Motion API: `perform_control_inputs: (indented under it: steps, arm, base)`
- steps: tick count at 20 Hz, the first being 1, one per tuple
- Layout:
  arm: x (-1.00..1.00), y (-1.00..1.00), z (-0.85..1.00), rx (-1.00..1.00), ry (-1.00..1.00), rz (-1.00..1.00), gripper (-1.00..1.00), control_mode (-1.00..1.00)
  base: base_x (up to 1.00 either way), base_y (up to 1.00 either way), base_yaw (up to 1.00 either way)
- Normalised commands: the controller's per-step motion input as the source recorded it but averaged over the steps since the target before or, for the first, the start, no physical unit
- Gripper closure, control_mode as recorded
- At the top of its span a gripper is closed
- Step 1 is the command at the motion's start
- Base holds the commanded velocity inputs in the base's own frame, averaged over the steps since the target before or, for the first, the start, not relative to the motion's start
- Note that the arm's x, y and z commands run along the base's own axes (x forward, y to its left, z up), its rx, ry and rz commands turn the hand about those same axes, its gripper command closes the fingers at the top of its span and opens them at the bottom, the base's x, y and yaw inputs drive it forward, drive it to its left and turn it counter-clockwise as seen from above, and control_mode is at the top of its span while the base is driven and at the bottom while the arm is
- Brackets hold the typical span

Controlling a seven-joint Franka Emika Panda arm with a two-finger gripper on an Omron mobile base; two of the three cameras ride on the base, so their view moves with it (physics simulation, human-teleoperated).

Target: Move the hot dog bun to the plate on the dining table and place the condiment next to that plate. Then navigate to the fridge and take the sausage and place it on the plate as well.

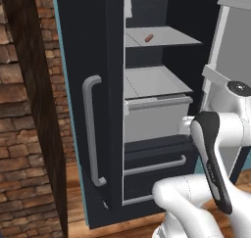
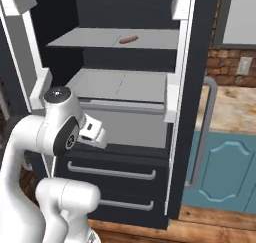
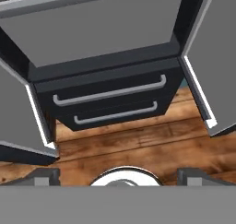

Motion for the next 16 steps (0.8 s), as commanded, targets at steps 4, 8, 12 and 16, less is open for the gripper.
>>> perform_control_inputs:
  steps: [4,8,12,16]
  arm:
    - [0.00,0.00,0.00,0.00,0.00,0.00,-1.00,1.00]
    - [0.00,0.00,0.00,0.00,0.00,0.00,-1.00,1.00]
    - [0.00,0.00,0.00,0.00,0.00,0.00,-1.00,1.00]
    - [0.03,-0.15,0.12,0.03,-0.06,0.00,-1.00,-1.00]
  base:
    - [0.98,-0.32,0.00]
    - [0.76,-0.09,0.00]
    - [0.81,0.00,0.01]
    - [0.13,0.00,0.00]
